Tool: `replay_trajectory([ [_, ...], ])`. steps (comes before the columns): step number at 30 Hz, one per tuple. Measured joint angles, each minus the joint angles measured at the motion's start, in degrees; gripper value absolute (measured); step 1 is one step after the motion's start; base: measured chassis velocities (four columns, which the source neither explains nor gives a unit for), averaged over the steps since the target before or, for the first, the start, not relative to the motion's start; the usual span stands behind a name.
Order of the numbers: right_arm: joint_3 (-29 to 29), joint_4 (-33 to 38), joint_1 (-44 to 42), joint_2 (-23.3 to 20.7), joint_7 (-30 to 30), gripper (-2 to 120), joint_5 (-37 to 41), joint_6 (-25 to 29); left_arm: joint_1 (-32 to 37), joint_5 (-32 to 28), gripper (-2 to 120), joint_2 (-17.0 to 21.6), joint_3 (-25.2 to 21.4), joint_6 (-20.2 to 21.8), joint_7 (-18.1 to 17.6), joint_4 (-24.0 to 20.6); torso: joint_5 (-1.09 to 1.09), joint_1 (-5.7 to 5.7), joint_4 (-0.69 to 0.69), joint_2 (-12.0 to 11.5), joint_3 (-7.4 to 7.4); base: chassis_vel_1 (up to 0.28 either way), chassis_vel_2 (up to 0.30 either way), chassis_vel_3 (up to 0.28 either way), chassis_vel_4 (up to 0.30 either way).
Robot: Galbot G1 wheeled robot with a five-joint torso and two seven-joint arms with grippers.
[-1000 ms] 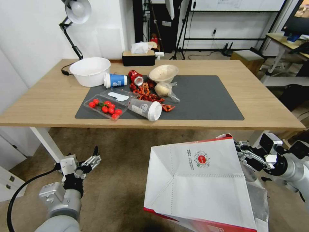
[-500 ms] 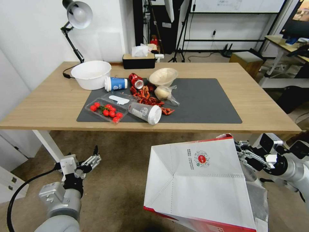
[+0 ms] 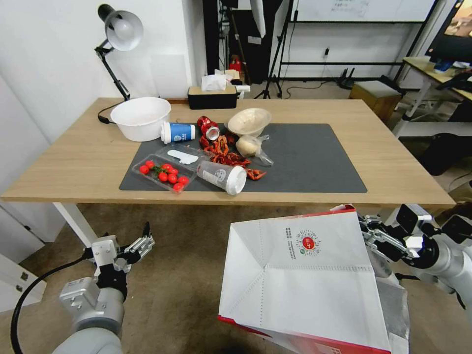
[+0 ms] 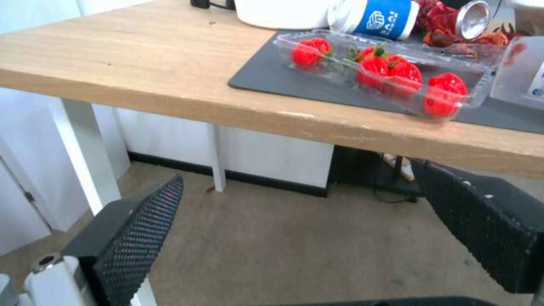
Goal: Pick up the food delivery bag from the floor and place it on the table.
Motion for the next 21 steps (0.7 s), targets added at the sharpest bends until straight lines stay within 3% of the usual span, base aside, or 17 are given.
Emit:
replay_trajectory([
  [21, 0.0, -0.1, 0.0, 0.1, 0.0, 0, -0.1, 0.0, -0.2, -0.1, 100, 0.0, 0.0, 0.1, 0.1, 0.2, 0.0, 2.44, 0.0, 5.6, 3.16, 0.0, 0.0, 0.0, 0.0],
])
